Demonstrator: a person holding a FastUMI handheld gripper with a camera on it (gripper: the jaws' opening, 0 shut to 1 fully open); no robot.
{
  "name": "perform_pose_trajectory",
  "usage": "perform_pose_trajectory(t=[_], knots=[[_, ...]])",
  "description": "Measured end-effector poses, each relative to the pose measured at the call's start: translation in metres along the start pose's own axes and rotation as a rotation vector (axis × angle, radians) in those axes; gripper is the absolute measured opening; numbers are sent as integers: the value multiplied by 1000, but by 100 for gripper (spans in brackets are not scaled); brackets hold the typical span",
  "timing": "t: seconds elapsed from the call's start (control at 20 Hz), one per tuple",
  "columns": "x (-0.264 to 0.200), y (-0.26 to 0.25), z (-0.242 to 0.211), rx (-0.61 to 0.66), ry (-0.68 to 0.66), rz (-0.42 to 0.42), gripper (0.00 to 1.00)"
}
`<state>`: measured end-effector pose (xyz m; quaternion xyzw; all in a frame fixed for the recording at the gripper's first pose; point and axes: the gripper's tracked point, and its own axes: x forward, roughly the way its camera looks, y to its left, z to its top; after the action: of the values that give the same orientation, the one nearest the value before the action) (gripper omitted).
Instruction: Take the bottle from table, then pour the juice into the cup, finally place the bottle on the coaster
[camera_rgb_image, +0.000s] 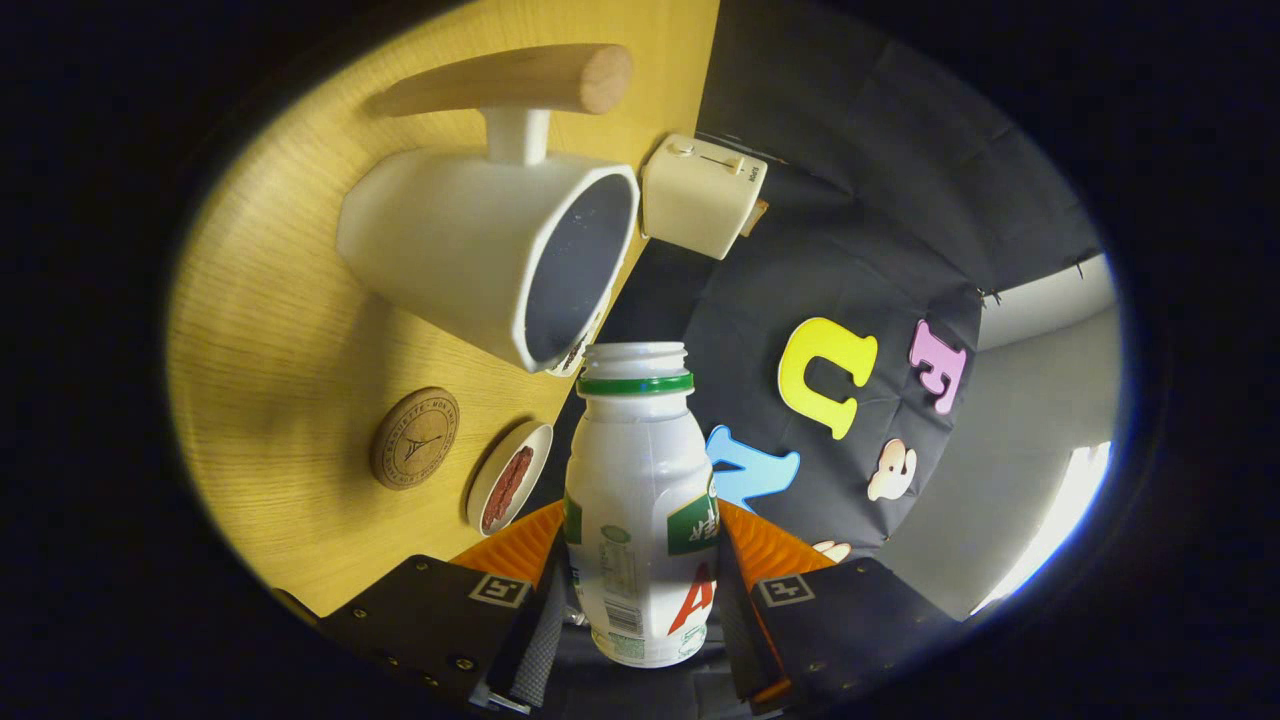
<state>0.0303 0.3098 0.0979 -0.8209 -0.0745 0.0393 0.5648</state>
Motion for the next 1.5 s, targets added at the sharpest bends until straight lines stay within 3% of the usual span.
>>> perform_pose_trajectory(t=[0.55,0.75,1.5], knots=[[3,-9,-2,261,-7,-63,68],[7,-4,-4,306,1,-63,67],[23,19,-10,722,5,-16,69]])
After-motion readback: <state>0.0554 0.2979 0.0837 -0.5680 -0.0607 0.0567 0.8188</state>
